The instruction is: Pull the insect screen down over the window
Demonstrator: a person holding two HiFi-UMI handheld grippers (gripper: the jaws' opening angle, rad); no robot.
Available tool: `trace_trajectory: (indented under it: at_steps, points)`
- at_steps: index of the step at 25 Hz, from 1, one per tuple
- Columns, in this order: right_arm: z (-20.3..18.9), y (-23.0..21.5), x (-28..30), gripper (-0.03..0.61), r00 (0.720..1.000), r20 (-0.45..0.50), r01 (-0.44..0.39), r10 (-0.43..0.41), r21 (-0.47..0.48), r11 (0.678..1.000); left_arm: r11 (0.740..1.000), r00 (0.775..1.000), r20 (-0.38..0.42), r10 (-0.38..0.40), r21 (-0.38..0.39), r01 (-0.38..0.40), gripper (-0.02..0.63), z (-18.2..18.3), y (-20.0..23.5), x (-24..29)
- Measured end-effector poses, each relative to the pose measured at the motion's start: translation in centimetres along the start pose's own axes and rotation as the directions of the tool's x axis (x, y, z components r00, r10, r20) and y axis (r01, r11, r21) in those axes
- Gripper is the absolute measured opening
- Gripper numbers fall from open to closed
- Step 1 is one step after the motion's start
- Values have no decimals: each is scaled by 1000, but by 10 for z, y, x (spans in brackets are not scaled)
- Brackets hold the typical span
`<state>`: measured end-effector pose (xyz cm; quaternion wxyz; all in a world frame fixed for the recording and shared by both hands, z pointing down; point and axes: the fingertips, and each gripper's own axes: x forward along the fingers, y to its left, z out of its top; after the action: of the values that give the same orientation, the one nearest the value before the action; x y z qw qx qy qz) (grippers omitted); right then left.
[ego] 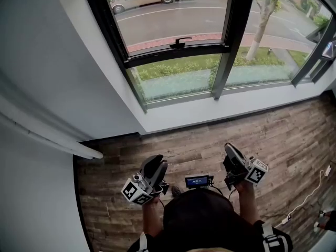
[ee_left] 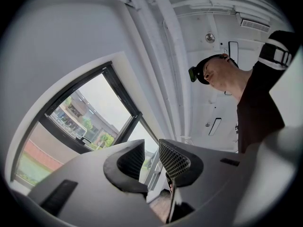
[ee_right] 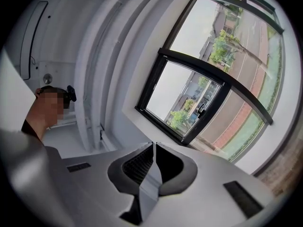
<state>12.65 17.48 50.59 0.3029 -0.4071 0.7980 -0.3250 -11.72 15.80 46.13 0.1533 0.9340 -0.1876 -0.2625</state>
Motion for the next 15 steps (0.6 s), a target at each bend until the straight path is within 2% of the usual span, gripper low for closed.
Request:
trace_trajectory:
  at_steps: [12, 15]
  points:
    - [-8, 15, 9, 10, 999, -2, 39, -39, -78, 996, 999, 999, 53, 13, -32, -12, 103, 27, 7, -30]
    - [-12, 23, 14, 58, 999, -3, 46, -47, -102, 994, 999, 997, 74, 13, -35, -11, 103, 35, 11, -38]
